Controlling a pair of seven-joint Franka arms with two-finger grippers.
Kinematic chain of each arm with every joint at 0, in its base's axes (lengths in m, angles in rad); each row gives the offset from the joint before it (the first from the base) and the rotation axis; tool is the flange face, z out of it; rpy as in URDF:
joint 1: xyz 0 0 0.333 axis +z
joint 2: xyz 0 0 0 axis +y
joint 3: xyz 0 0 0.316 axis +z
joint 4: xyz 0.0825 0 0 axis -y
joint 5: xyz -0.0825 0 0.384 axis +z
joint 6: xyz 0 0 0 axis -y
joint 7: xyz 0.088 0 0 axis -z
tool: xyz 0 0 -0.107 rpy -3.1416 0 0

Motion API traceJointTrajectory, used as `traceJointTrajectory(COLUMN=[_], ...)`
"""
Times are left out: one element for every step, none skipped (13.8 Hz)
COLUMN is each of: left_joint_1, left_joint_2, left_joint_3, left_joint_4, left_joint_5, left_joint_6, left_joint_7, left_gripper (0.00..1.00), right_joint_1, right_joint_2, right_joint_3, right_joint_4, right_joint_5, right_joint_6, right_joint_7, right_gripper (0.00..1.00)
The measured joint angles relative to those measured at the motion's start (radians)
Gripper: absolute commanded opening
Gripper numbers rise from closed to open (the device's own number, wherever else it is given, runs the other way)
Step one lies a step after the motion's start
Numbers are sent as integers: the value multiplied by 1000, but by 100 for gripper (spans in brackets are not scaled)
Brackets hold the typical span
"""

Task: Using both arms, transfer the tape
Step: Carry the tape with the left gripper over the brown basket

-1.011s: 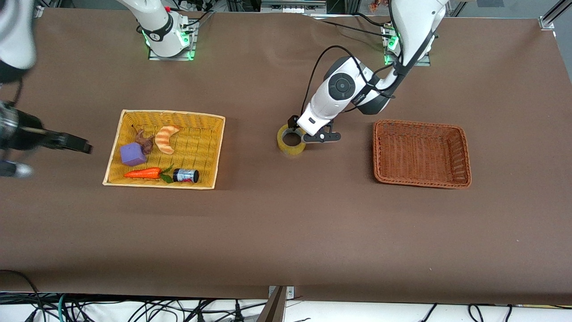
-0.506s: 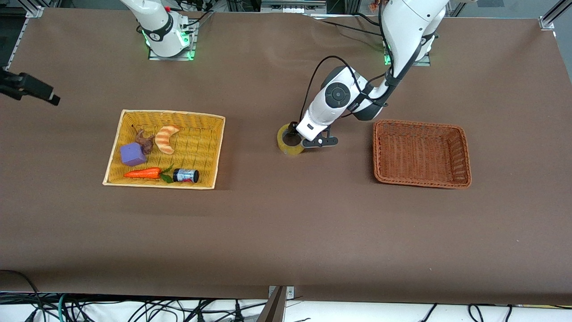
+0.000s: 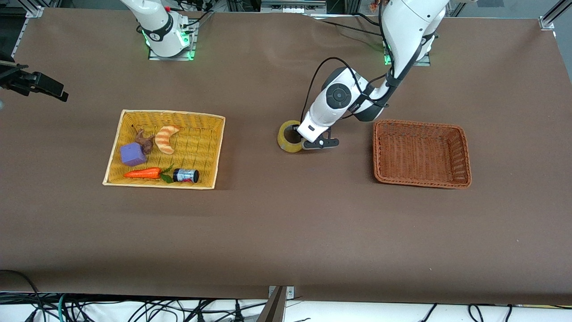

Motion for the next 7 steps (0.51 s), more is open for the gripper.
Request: traceJointTrajectory(left_joint_1=[8,21,43,73,113,163,212], left_joint_2=[-9,-25,-50,-85,-129,-182,-234], left_joint_3=[5,7,9,10,11,13,19], left_joint_4=[4,9,16,23,30,36,40], left_joint_5=[1,1,2,2,4,4,5], left_joint_6=[-16,-43,-85,-147,-226,-317,-405], left_joint_7=[4,16,38,72,128,208,294], left_gripper=[0,0,0,0,0,0,0], right_joint_1=[-1,-1,-1,-1,-1,0,0], right_joint_2=[11,23,34,42,48,52,54], right_joint_3=[-1,-1,0,2,5,8,11], right_joint_4=[5,14,22,29,35,39,42], right_joint_5=[0,0,0,0,0,0,0], right_joint_6=[4,6,7,9,10,11,11], right_joint_7=[-2,-3,-4,-6,-6,-6,-6], right_gripper=[100,100,100,100,100,100,100])
